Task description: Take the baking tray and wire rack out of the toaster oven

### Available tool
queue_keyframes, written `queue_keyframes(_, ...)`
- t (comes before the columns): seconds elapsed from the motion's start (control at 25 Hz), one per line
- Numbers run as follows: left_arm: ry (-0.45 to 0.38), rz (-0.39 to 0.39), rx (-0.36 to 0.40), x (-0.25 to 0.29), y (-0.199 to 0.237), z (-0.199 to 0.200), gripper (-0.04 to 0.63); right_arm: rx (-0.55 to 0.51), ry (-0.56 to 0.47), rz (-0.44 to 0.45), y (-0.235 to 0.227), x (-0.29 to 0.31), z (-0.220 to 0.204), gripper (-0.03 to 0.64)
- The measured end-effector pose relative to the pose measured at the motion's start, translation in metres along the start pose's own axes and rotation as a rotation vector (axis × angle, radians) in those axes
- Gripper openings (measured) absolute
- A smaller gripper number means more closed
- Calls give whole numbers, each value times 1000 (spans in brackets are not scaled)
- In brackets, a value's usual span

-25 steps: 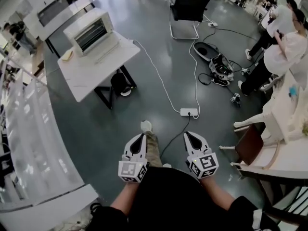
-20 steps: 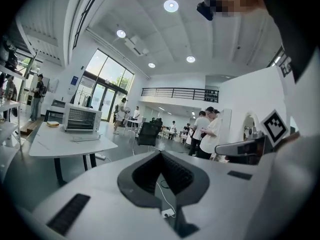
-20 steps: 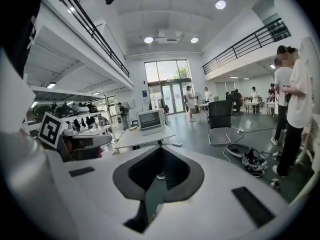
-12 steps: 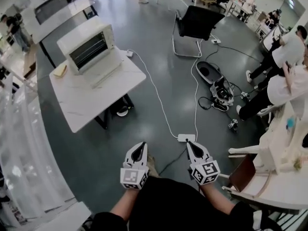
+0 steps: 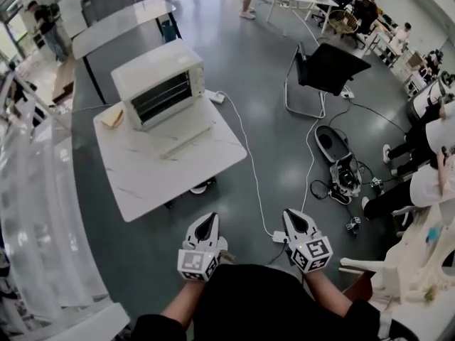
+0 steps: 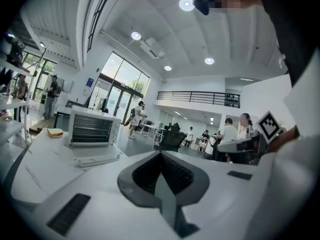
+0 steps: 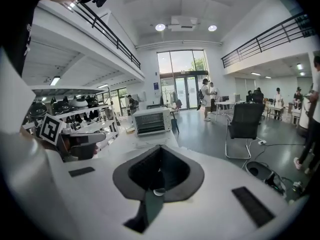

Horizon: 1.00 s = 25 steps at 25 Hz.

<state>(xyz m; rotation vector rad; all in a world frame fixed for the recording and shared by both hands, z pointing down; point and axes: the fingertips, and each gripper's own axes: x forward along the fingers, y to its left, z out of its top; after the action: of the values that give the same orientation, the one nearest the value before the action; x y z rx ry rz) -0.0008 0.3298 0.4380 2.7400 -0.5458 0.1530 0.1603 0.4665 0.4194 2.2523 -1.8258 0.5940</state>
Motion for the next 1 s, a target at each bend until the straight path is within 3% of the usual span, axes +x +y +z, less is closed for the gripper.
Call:
queue_keyframes(0.24, -15, 71, -71, 41, 25, 16, 18, 55, 22, 17, -34, 50, 0, 23)
queue_keyframes(0.44, -7, 188, -22, 73, 42, 19, 18, 50, 4, 163, -45, 110, 13, 22)
queue_keyframes(0.68, -59, 379, -94, 115, 57, 29, 18, -65, -38, 374, -73, 174, 68, 21)
queue_keyframes(1.0, -113, 515, -107, 165, 67, 48, 18, -97, -30, 460, -122, 231, 99, 22)
